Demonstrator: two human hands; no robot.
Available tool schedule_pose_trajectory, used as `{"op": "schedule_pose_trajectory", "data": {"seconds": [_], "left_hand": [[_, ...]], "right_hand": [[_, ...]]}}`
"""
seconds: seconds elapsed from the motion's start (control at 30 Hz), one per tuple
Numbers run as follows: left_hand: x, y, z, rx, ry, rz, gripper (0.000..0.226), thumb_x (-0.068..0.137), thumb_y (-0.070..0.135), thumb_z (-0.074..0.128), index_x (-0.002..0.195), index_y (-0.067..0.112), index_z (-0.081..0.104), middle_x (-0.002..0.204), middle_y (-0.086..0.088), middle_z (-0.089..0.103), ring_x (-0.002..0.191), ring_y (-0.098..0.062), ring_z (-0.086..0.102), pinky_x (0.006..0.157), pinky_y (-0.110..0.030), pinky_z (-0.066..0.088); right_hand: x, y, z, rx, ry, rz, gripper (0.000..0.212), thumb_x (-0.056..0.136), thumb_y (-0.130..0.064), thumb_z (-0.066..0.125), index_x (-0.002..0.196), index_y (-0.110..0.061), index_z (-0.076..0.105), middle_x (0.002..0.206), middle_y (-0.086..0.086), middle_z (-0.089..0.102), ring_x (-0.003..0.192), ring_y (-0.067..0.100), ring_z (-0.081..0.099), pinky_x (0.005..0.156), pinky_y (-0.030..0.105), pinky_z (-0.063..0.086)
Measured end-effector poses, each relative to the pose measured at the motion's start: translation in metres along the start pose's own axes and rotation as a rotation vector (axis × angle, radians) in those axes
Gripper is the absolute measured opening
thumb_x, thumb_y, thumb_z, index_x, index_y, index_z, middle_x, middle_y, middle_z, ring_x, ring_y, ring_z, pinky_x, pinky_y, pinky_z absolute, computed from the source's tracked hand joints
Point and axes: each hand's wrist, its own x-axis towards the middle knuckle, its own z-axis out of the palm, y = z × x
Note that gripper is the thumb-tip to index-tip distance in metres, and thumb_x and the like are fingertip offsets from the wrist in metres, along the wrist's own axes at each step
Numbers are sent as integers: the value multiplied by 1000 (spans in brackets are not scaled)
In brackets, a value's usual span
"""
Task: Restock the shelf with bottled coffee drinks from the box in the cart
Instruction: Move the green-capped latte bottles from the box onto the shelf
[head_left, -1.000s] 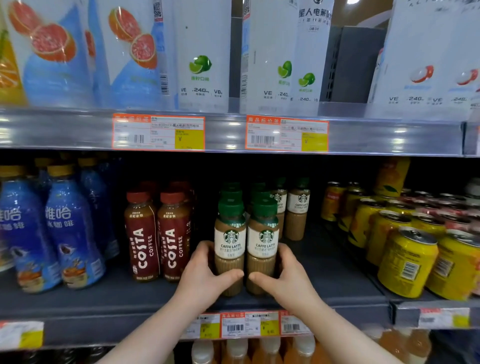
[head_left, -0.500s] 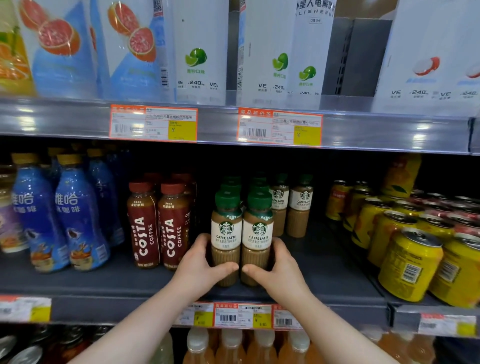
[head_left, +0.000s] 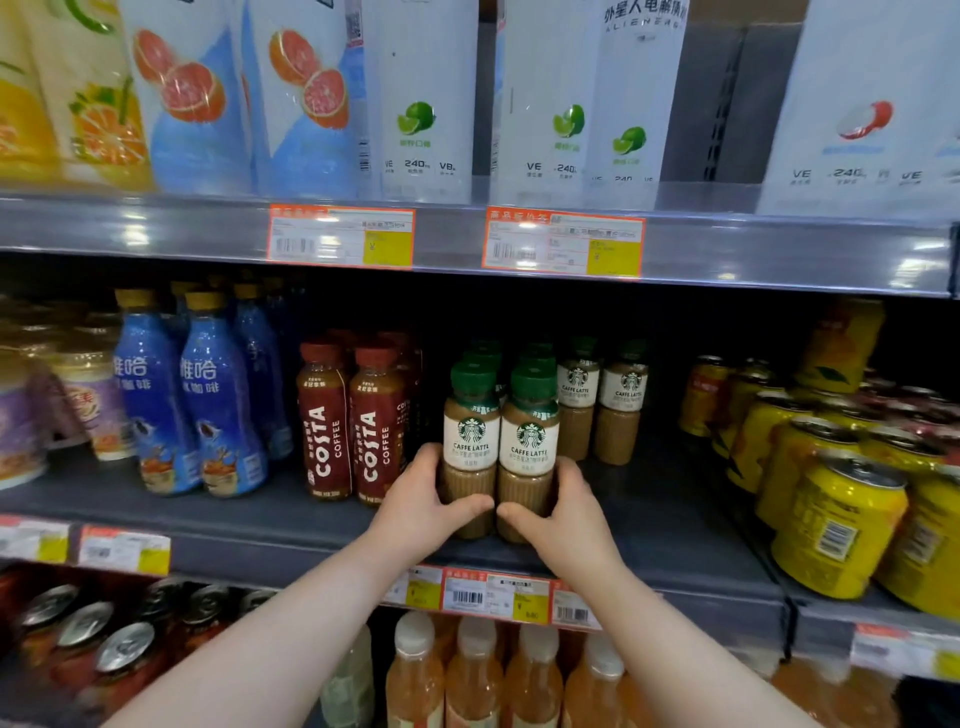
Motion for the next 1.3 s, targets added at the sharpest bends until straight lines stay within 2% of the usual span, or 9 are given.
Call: {"op": "schedule_pose_trajectory", "data": {"seconds": [0.17, 0.33, 0.47, 0.53, 0.63, 0.73, 0.83, 1.17, 1.3], "left_hand": [[-2, 4, -2, -12, -30, -37, 64, 75, 32, 77, 128, 18, 44, 121, 7, 56, 117, -14, 53, 91, -24, 42], [-12, 10, -13, 97, -36, -54, 73, 76, 41, 73, 135, 16, 40, 134, -5, 50, 123, -20, 49, 101, -34, 43], [-41, 10, -39, 267, -38, -33, 72, 83, 48, 63, 141, 20, 33, 142, -2, 39, 129, -19, 42, 104, -37, 41], [-59, 5, -62, 455, -36, 30, 68, 85, 51, 58, 140, 22, 33, 140, 0, 39, 128, -20, 40, 103, -38, 40], [-88, -9, -102, 697, -44, 54, 70, 84, 57, 53, 141, 22, 31, 139, -1, 37, 129, -23, 37, 104, -38, 36], [-124, -30, -149, 810, -55, -45, 73, 83, 59, 53, 141, 20, 31, 142, -4, 34, 131, -26, 35, 106, -39, 35], [-170, -57, -201, 893, -49, -146, 73, 82, 61, 51, 139, 20, 32, 141, -5, 36, 130, -27, 35, 105, -42, 35], [-358, -139, -344, 968, 25, -520, 76, 83, 63, 50, 142, 20, 29, 143, -4, 35, 132, -26, 34, 106, -41, 34], [-422, -157, -383, 990, 50, -654, 69, 81, 62, 51, 135, 21, 35, 139, -3, 38, 129, -25, 36, 104, -41, 35]], "right_hand": [[0, -4, 0, -3, -2, 31, 72, 75, -31, 76, 135, -20, 38, 135, 4, 47, 124, 21, 47, 97, 34, 42], [-8, -12, -9, 5, 63, 30, 78, 73, -30, 78, 137, -16, 36, 137, 7, 43, 125, 23, 45, 103, 39, 42], [-28, -36, -15, -302, 279, -170, 64, 80, -34, 69, 135, -17, 40, 130, 4, 45, 122, 23, 45, 100, 37, 40], [-40, -59, -6, -493, 274, -321, 58, 83, -35, 64, 134, -19, 43, 131, 2, 46, 122, 21, 45, 100, 36, 38], [-62, -97, 28, -617, 100, -478, 50, 85, -40, 58, 130, -22, 47, 127, 0, 48, 119, 22, 46, 97, 36, 38], [-90, -130, 72, -692, -79, -547, 50, 87, -47, 52, 130, -25, 43, 128, -2, 46, 120, 23, 45, 96, 37, 39], [-124, -155, 117, -715, -239, -569, 55, 88, -48, 51, 136, -27, 37, 138, -3, 40, 127, 23, 40, 102, 37, 34], [-250, -230, 261, -699, -573, -694, 50, 87, -43, 50, 132, -25, 41, 136, 1, 44, 126, 27, 41, 103, 41, 34], [-302, -261, 313, -675, -681, -767, 53, 87, -42, 50, 136, -23, 38, 137, 3, 43, 128, 29, 41, 103, 42, 34]]}}
